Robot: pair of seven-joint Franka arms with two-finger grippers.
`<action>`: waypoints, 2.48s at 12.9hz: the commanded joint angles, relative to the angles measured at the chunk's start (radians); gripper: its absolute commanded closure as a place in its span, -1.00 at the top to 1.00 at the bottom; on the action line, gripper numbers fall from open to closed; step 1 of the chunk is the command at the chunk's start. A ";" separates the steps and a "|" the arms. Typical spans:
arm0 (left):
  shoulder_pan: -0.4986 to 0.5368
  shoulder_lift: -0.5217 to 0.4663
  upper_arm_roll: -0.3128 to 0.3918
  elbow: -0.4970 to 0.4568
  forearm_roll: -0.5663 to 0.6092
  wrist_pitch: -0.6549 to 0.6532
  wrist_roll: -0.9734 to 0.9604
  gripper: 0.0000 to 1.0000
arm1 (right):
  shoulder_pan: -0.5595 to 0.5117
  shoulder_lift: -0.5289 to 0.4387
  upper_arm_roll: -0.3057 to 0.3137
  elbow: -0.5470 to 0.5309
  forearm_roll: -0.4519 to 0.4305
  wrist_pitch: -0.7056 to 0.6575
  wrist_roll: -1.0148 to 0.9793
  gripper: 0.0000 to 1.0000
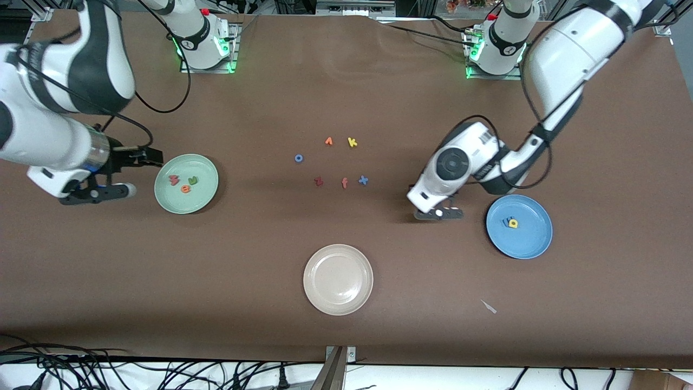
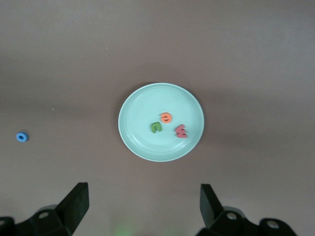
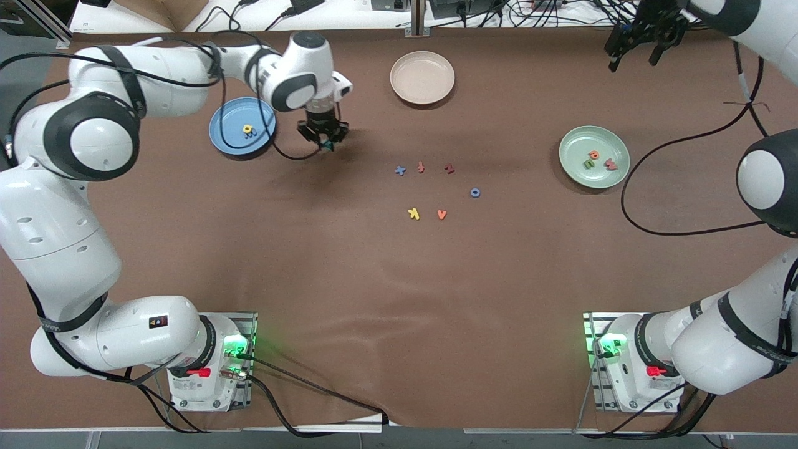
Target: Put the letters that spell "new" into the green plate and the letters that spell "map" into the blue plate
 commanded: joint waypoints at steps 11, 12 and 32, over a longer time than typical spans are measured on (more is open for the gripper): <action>0.228 -0.016 0.100 0.105 0.080 -0.136 0.724 1.00 | -0.545 -0.280 0.566 -0.214 -0.122 0.081 0.176 1.00; 0.230 -0.019 0.094 0.134 0.058 -0.169 0.724 1.00 | -0.580 -0.291 0.574 -0.199 -0.098 0.079 0.154 1.00; 0.152 -0.479 0.300 0.372 -0.451 -0.724 0.626 1.00 | -0.600 -0.324 0.570 -0.148 -0.084 0.035 0.043 1.00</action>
